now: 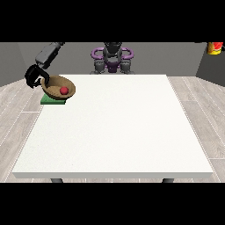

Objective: Pick the cup and pour the ball into the bowl, then pick the bowl and place it on the pad

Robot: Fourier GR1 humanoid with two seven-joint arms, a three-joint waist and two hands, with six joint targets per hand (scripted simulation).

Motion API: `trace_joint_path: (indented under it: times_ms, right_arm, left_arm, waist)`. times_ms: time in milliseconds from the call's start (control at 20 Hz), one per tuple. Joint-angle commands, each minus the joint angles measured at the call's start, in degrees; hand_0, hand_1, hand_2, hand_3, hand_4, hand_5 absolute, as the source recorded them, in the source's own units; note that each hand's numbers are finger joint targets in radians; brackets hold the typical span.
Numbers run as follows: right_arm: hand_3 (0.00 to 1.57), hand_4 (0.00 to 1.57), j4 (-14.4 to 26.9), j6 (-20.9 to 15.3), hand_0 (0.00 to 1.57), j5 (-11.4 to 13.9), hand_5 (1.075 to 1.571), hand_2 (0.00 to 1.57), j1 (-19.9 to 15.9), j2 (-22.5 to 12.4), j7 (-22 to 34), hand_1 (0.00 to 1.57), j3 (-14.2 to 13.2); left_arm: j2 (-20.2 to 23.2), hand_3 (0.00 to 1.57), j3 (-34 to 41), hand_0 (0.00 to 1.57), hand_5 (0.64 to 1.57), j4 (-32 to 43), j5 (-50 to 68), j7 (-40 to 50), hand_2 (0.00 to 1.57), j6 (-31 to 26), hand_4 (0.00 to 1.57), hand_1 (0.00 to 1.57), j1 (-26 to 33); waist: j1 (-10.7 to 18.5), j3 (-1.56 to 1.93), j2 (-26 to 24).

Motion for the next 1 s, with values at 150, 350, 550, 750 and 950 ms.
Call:
trace_joint_path:
  times_ms: [150, 350, 550, 750, 950]
  right_arm:
    - [0.60, 0.99, 4.0, 0.8, 1.57, -3.8, 1.571, 1.57, -1.9, -0.4, 0.2, 1.57, -4.0]
    - [1.16, 0.19, 6.8, -1.0, 1.57, -1.2, 1.557, 1.57, -1.7, -3.4, 2.7, 1.57, -2.8]
    - [0.93, 0.00, 5.7, -4.2, 1.55, -1.3, 1.554, 1.51, -3.9, -4.7, 1.6, 1.55, -3.9]
    - [0.80, 0.00, 7.9, -4.6, 1.46, -2.7, 1.539, 1.39, -3.2, -2.7, -4.8, 1.46, -5.6]
    - [0.75, 0.00, 5.3, -9.3, 1.45, -2.5, 1.540, 1.38, -6.3, 3.5, -2.2, 1.45, -3.4]
  left_arm:
    - [-0.1, 0.00, 0.0, 0.00, 1.558, 0.8, 0.5, -3.0, 0.00, -1.2, 1.20, 0.00, 2.5]
    - [-0.9, 0.00, -2.3, 0.00, 1.561, -2.1, 0.0, 1.5, 0.00, 2.0, 1.19, 0.00, 1.8]
    - [3.0, 0.00, 0.4, 0.00, 1.560, 1.9, 1.4, -1.2, 0.00, 0.2, 1.20, 0.00, 0.3]
    - [5.7, 0.00, 1.7, 0.00, 1.562, 3.7, 3.9, -1.5, 0.00, -3.4, 1.19, 0.00, 0.3]
    - [5.4, 0.00, 0.2, 0.00, 1.564, 6.1, 0.9, -3.9, 0.00, -1.3, 1.19, 0.00, 0.1]
  waist:
    - [0.3, 0.01, -0.1]
    - [-0.4, 0.04, -2.5]
    - [-0.7, 0.00, 0.0]
    - [0.2, 0.03, 3.2]
    - [-0.5, -0.03, 1.5]
